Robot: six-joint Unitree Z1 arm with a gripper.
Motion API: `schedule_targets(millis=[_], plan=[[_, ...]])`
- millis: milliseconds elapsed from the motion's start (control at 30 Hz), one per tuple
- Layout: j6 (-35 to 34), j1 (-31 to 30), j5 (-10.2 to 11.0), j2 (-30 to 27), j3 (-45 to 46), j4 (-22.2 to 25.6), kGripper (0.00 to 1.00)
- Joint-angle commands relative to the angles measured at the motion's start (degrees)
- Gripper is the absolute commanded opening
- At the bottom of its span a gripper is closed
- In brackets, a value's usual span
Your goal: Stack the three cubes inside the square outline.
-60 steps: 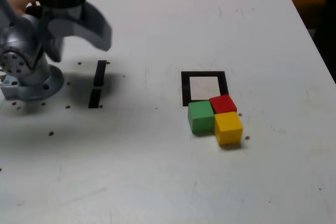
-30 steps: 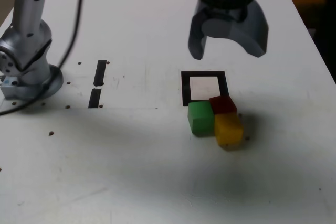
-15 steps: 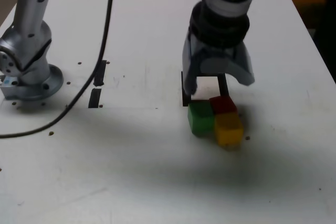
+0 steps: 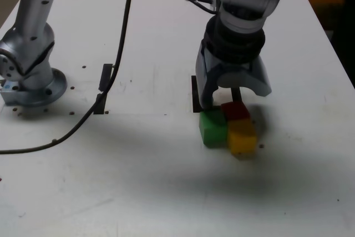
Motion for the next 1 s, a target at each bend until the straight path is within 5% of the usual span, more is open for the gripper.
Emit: schedule_targets(millis=[0,433,733,967], plan=[[-0.2,0.0,-0.1,0.3,-0.6,-0.1,1.00],[-0.9,-1.9,-5.5,3.0,-5.1,-0.2,1.00],[-0.7,-1.5,-5.3,3.9,-3.8,-0.1,0.99],[-0.9,-0.7,-4.5,4.4,-3.3,0.0,0.78]])
